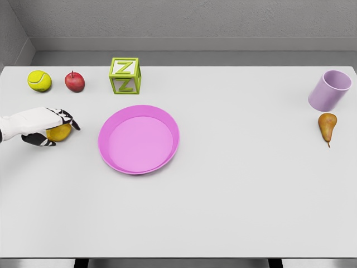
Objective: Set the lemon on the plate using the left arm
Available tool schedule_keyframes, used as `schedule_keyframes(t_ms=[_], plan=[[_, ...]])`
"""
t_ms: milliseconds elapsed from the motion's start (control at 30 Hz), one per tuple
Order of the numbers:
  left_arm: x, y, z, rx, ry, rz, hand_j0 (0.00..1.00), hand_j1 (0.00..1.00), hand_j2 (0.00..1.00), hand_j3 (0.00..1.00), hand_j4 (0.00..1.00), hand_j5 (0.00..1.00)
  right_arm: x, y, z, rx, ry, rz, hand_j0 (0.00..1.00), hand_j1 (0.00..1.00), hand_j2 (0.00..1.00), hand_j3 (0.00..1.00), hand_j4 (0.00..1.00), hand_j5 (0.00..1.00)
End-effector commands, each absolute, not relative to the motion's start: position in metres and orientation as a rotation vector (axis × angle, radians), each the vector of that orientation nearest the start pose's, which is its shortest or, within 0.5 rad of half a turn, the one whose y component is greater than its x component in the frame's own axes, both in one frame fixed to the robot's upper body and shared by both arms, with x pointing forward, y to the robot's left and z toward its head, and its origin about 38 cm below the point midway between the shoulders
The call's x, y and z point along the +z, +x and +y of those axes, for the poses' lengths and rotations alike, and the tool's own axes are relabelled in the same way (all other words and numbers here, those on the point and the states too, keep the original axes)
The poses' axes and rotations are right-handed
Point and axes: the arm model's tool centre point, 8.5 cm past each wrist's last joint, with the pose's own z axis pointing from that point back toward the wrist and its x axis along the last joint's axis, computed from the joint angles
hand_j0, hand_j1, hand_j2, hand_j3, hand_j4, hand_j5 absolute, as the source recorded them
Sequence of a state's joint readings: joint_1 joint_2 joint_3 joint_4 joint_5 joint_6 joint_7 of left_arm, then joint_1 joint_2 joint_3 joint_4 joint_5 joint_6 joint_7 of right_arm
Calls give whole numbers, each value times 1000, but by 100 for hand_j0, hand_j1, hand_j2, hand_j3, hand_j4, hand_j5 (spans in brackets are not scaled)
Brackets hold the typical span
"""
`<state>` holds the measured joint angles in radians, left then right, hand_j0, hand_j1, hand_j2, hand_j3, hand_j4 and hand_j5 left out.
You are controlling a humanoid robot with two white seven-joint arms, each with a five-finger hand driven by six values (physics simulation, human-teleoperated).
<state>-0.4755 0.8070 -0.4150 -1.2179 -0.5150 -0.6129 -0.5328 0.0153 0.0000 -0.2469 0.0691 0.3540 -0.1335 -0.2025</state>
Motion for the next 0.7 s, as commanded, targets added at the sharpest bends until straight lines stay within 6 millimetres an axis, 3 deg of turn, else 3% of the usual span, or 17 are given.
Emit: schedule_keyframes(t_ms=[0, 333, 667], plan=[[154, 429, 397, -1898, 466, -1152, 66, 66, 66, 66, 66, 66, -257, -17, -281, 101, -261, -58, 100, 100, 100, 100, 100, 100], [157, 431, 395, -1897, 468, -1168, 59, 59, 59, 59, 59, 59, -257, -17, -281, 101, -261, -58, 100, 100, 100, 100, 100, 100], [166, 435, 391, -1895, 483, -1196, 58, 58, 58, 58, 58, 58, -257, -17, -281, 103, -261, -58, 100, 100, 100, 100, 100, 100]])
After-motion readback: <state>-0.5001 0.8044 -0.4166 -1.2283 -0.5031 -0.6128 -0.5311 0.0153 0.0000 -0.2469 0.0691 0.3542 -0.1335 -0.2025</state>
